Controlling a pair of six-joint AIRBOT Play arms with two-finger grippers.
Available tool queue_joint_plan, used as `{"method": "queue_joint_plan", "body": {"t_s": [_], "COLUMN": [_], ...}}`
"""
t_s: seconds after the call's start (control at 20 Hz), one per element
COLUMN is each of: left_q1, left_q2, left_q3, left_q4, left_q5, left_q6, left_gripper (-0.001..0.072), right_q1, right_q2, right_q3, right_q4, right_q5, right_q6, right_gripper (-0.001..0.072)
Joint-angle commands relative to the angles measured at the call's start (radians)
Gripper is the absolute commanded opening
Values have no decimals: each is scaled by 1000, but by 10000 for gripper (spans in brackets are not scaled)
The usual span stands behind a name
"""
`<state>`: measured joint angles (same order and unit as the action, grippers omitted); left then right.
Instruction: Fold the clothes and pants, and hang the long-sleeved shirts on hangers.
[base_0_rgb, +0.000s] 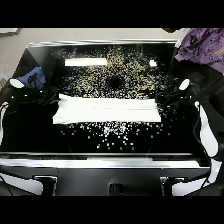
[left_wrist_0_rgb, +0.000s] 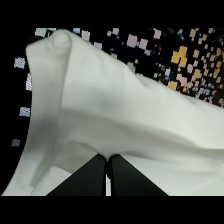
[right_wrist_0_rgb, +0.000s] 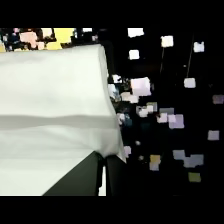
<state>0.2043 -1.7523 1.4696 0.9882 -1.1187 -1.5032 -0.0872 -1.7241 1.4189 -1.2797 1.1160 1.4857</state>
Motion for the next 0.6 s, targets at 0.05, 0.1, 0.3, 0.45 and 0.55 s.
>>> {"method": "queue_joint_plan", "body": {"t_s": [0.05,0.1,0.3,0.45,0.55], "left_q1": [0,0,1,1,1], "left_q2": [-82,-81,-77,-60,-39], "left_q3": [40,41,100,173,192], "left_q4": [-35,-36,-37,-35,-35], "left_q5": [-11,-9,-32,-60,-59], "left_q6": [0,1,0,0,0], "left_gripper": [47,154,565,635,635], "right_q1": [0,0,-85,-220,-278], "right_q2": [-45,-44,-43,-48,-85], "right_q3": [6,8,118,146,145], "right_q4": [54,69,187,303,347], "right_q5": [-26,-24,156,245,322], "right_q6": [0,5,92,47,-9], "right_gripper": [93,219,511,515,531]}}
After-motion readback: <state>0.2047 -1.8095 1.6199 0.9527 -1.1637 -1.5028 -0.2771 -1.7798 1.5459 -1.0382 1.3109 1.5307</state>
